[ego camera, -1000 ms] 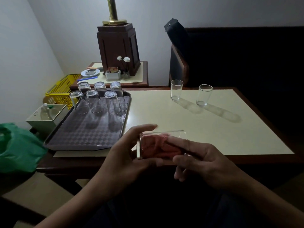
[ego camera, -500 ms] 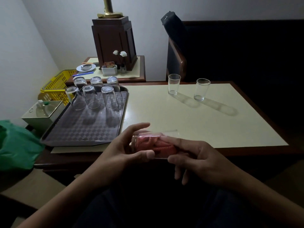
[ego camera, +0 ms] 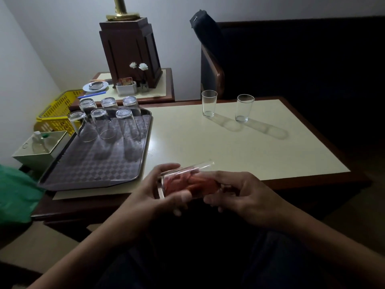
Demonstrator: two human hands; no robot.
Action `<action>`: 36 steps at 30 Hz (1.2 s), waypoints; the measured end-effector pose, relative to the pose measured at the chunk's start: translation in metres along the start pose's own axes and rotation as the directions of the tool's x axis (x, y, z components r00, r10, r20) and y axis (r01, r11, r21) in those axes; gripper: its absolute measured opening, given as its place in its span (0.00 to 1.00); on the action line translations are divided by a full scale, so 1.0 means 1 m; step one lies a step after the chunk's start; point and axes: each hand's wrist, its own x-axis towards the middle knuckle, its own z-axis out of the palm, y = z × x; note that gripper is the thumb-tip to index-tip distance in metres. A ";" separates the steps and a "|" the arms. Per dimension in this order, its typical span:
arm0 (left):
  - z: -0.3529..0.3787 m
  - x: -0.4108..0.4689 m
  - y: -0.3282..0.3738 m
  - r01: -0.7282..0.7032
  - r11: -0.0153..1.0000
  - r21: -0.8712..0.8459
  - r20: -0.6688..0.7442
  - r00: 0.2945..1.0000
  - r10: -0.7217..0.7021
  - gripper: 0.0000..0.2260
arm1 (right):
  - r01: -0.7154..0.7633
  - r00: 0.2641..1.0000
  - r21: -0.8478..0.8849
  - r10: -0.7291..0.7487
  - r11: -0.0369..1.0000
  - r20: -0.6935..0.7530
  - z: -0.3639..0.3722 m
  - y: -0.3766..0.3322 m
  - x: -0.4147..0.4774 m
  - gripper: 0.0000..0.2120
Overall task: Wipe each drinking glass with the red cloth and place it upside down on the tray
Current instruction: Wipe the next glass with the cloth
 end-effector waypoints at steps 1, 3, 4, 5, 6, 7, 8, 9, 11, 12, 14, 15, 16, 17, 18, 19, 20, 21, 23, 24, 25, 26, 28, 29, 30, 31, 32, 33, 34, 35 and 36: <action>0.001 0.000 0.000 0.063 0.995 -0.079 0.040 0.997 -0.060 0.25 | 0.021 1.000 -0.027 -0.021 0.999 0.005 0.000 -0.001 -0.001 0.23; -0.002 0.002 -0.001 0.073 0.994 -0.088 0.067 0.995 -0.067 0.30 | 0.000 0.998 -0.015 0.001 1.000 0.065 0.001 -0.003 0.000 0.26; -0.005 0.002 -0.001 0.035 0.999 -0.028 0.066 0.997 -0.033 0.30 | -0.047 0.993 0.023 0.044 0.999 0.112 0.000 -0.005 0.000 0.27; -0.007 0.001 0.001 -0.019 0.999 0.050 0.066 0.998 0.016 0.29 | -0.094 0.986 0.065 0.083 0.993 0.147 0.000 -0.006 0.000 0.27; -0.008 0.000 0.003 -0.077 0.990 0.114 0.065 0.995 0.070 0.27 | -0.131 0.981 0.098 0.115 0.986 0.156 -0.001 -0.006 0.000 0.25; -0.009 -0.001 0.004 -0.128 0.979 0.159 0.065 0.991 0.119 0.26 | -0.162 0.979 0.137 0.142 0.977 0.144 -0.002 -0.006 0.000 0.23; -0.009 -0.002 0.005 -0.175 0.965 0.195 0.063 0.984 0.166 0.26 | -0.186 0.979 0.189 0.166 0.964 0.120 -0.004 -0.005 0.001 0.21; -0.010 -0.002 0.005 -0.212 0.950 0.231 0.055 0.977 0.205 0.26 | -0.212 0.976 0.245 0.195 0.946 0.092 -0.005 -0.003 0.001 0.19; -0.012 -0.002 0.006 -0.248 0.925 0.289 0.023 0.967 0.252 0.26 | -0.266 0.963 0.334 0.264 0.904 0.050 -0.009 0.000 0.002 0.18; -0.014 -0.002 0.007 -0.249 0.924 0.291 -0.002 0.965 0.261 0.26 | -0.281 0.957 0.372 0.289 0.885 0.035 -0.010 0.002 0.003 0.18; -0.018 -0.002 0.006 -0.232 0.942 0.243 -0.036 0.968 0.248 0.26 | -0.279 0.951 0.463 0.310 0.842 0.009 -0.012 0.006 0.004 0.18; -0.019 -0.002 0.005 -0.228 0.948 0.224 -0.046 0.969 0.244 0.26 | -0.267 0.951 0.509 0.308 0.818 0.005 -0.011 0.008 0.004 0.17; -0.019 -0.002 0.004 -0.227 0.946 0.231 -0.048 0.969 0.244 0.26 | -0.256 0.955 0.544 0.297 0.799 0.013 -0.009 0.008 0.004 0.17; -0.019 -0.001 0.001 -0.240 0.934 0.264 -0.045 0.964 0.260 0.26 | -0.252 0.958 0.552 0.286 0.795 0.025 -0.006 0.008 0.003 0.17; -0.018 -0.001 0.000 -0.276 0.906 0.321 -0.030 0.953 0.302 0.25 | -0.257 0.959 0.535 0.283 0.805 0.034 -0.002 0.008 0.002 0.18; -0.017 0.000 -0.002 -0.338 0.848 0.408 0.007 0.930 0.367 0.25 | -0.267 0.956 0.509 0.292 0.819 0.033 0.001 0.008 0.002 0.19; -0.017 0.000 -0.005 -0.410 0.758 0.507 0.065 0.895 0.441 0.25 | -0.273 0.952 0.498 0.305 0.823 0.017 0.005 0.008 0.002 0.21; -0.017 0.002 -0.009 -0.462 0.647 0.607 0.118 0.857 0.501 0.25 | -0.267 0.949 0.509 0.315 0.818 -0.010 0.008 0.010 0.003 0.21; -0.016 0.002 -0.015 -0.409 0.627 0.663 0.100 0.879 0.467 0.29 | -0.223 0.948 0.545 0.310 0.808 -0.072 0.012 0.011 0.004 0.19; -0.015 0.001 -0.014 -0.298 0.765 0.571 0.041 0.941 0.336 0.33 | -0.191 0.953 0.514 0.284 0.836 -0.107 0.012 0.010 0.003 0.16; -0.010 0.000 -0.010 -0.139 0.919 0.369 0.001 0.989 0.150 0.35 | -0.161 0.959 0.434 0.244 0.886 -0.143 0.011 0.010 0.001 0.14; -0.007 0.000 -0.008 0.034 0.990 0.135 0.017 0.999 -0.036 0.33 | -0.138 0.966 0.327 0.200 0.935 -0.165 0.010 0.009 -0.001 0.13; -0.007 0.004 -0.006 0.176 0.975 -0.136 0.046 0.984 -0.171 0.28 | -0.123 0.974 0.207 0.158 0.971 -0.163 0.009 0.007 -0.003 0.14; -0.008 0.004 -0.006 0.144 0.982 -0.123 0.029 0.990 -0.141 0.24 | -0.130 0.974 0.224 0.167 0.966 -0.155 0.009 0.006 -0.003 0.14; -0.009 0.002 -0.004 0.064 0.997 -0.048 0.001 0.998 -0.064 0.19 | -0.142 0.971 0.268 0.187 0.953 -0.150 0.009 0.006 -0.002 0.14; -0.009 0.000 -0.002 -0.052 0.996 0.073 -0.024 0.998 0.054 0.18 | -0.163 0.964 0.332 0.221 0.929 -0.145 0.010 0.007 0.000 0.13; -0.009 -0.002 -0.001 -0.178 0.958 0.226 -0.025 0.982 0.188 0.20 | -0.191 0.955 0.412 0.266 0.891 -0.134 0.010 0.007 0.001 0.13; -0.009 -0.003 0.000 -0.269 0.894 0.359 -0.001 0.958 0.288 0.23 | -0.215 0.944 0.492 0.309 0.844 -0.117 0.010 0.008 0.003 0.14; -0.010 -0.003 0.001 -0.302 0.847 0.437 0.021 0.945 0.326 0.25 | -0.225 0.940 0.555 0.329 0.800 -0.093 0.010 0.010 0.004 0.16; -0.011 -0.003 0.001 -0.278 0.856 0.437 0.017 0.954 0.301 0.28 | -0.226 0.942 0.585 0.327 0.779 -0.071 0.009 0.011 0.004 0.16; -0.012 -0.003 0.002 -0.190 0.916 0.354 0.005 0.979 0.202 0.30 | -0.217 0.950 0.575 0.306 0.789 -0.061 0.008 0.011 0.003 0.16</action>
